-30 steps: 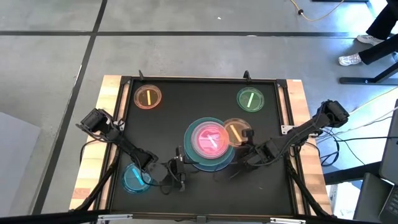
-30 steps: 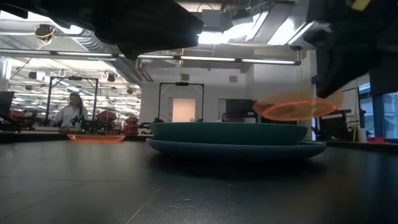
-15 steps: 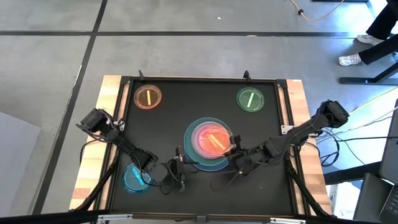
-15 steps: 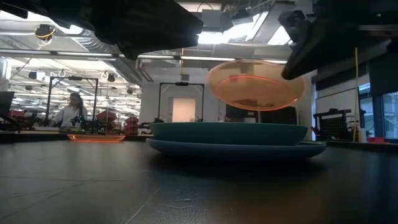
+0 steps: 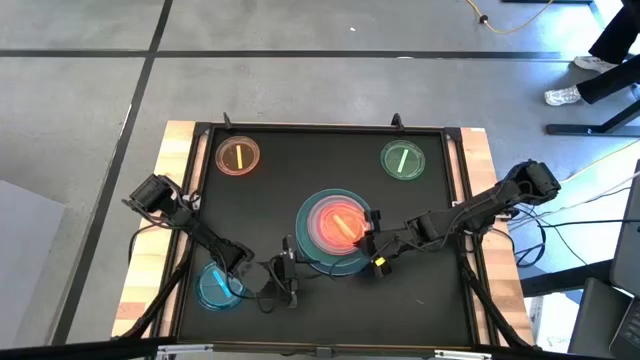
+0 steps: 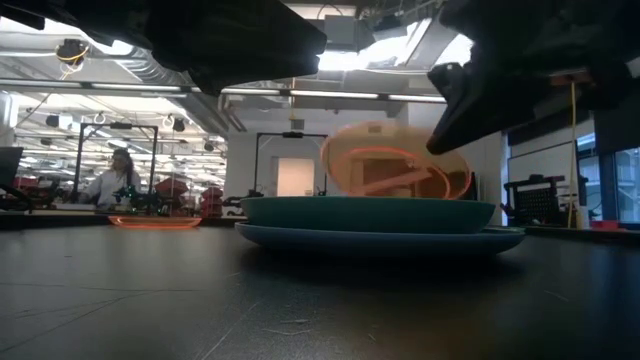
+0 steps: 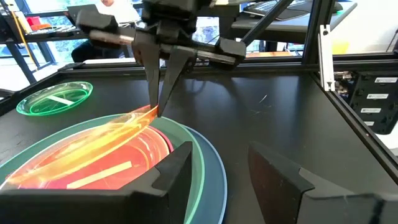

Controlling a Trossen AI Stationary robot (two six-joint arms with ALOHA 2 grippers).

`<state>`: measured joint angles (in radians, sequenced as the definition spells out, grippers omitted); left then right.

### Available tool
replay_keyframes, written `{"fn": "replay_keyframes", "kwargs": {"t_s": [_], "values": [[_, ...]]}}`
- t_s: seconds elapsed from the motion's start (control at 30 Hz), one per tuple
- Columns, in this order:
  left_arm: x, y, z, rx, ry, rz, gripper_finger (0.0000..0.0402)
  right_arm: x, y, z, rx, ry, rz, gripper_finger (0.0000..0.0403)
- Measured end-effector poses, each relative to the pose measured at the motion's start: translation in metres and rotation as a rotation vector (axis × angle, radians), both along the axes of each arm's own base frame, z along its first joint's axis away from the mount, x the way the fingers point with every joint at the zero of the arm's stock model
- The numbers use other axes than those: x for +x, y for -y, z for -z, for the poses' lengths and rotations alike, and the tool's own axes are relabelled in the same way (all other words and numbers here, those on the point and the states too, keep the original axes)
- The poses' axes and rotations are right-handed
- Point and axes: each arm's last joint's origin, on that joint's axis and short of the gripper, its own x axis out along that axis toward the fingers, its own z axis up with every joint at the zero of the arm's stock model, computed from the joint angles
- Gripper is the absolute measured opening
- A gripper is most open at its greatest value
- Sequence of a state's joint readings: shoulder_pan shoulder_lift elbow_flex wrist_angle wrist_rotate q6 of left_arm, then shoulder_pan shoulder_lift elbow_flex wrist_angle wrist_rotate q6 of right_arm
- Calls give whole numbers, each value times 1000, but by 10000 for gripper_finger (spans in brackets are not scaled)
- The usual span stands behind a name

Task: Stack plastic plates
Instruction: Stack the bottom light orange transparent plate on the light red transparent plate, then stack the light green transparent plate on the light orange transparent plate

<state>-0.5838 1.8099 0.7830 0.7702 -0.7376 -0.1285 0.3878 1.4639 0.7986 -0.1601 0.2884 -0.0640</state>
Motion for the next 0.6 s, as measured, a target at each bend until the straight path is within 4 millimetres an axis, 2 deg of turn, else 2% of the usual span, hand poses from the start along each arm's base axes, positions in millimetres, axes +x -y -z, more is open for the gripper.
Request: {"fn": "replay_keyframes", "kwargs": {"t_s": [0.37,0.6], "values": [[0,0,0,0,0,0,149,1,7,7,58,32,8,5],[0,0,1,4,-7,0,149,2,8,6,32,46,41,82]]}}
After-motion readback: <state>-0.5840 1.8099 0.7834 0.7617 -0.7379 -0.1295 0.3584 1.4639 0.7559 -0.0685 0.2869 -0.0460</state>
